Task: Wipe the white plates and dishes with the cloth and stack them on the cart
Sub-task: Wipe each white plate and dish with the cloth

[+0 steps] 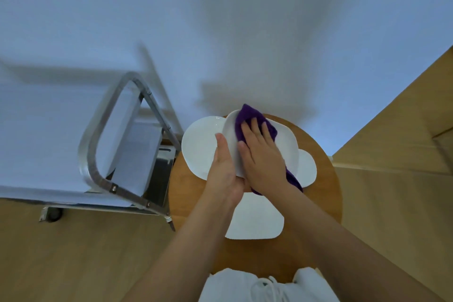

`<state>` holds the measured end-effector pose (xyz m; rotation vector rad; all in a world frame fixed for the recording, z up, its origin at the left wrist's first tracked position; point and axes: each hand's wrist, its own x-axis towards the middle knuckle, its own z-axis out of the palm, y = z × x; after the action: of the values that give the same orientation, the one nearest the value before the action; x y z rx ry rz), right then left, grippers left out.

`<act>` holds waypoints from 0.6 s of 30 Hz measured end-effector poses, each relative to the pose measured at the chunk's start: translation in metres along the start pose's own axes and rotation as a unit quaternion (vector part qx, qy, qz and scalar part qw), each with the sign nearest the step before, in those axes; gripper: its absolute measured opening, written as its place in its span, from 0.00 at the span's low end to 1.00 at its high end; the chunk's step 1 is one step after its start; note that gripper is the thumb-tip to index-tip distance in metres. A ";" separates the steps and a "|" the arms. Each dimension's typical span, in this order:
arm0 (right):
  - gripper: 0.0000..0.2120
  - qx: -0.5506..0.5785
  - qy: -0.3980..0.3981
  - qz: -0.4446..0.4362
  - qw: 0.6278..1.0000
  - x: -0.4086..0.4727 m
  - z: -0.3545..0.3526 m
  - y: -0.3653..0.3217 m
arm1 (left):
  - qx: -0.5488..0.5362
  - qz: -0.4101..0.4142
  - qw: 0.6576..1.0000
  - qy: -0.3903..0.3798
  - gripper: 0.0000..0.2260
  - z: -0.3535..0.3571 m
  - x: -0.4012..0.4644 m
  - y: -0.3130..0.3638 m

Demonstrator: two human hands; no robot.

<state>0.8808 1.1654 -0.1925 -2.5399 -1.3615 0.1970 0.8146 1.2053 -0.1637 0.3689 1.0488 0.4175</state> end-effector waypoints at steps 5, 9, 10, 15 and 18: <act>0.23 0.027 0.018 -0.093 0.995 -0.003 -0.012 -0.026 | -0.019 0.034 0.999 -0.028 0.22 -0.014 -0.004 0.011; 0.23 0.097 -0.011 -0.171 0.980 -0.012 -0.018 -0.026 | -0.025 0.035 0.998 -0.035 0.25 -0.020 -0.001 0.026; 0.24 0.073 -0.004 -0.191 0.979 -0.015 -0.017 -0.024 | -0.029 0.031 0.998 -0.035 0.27 -0.021 -0.002 0.027; 0.20 0.069 0.022 -0.282 0.957 -0.032 -0.019 0.000 | 0.017 0.003 1.000 -0.008 0.34 -0.025 -0.001 0.035; 0.23 -0.023 0.047 -0.329 0.943 -0.039 -0.011 0.027 | 0.055 -0.004 0.998 -0.031 0.34 -0.023 0.003 0.042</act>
<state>0.8832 1.1166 -0.1891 -1.9469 -2.0854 -0.0858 0.7891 1.2451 -0.1562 0.4728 1.0148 0.3399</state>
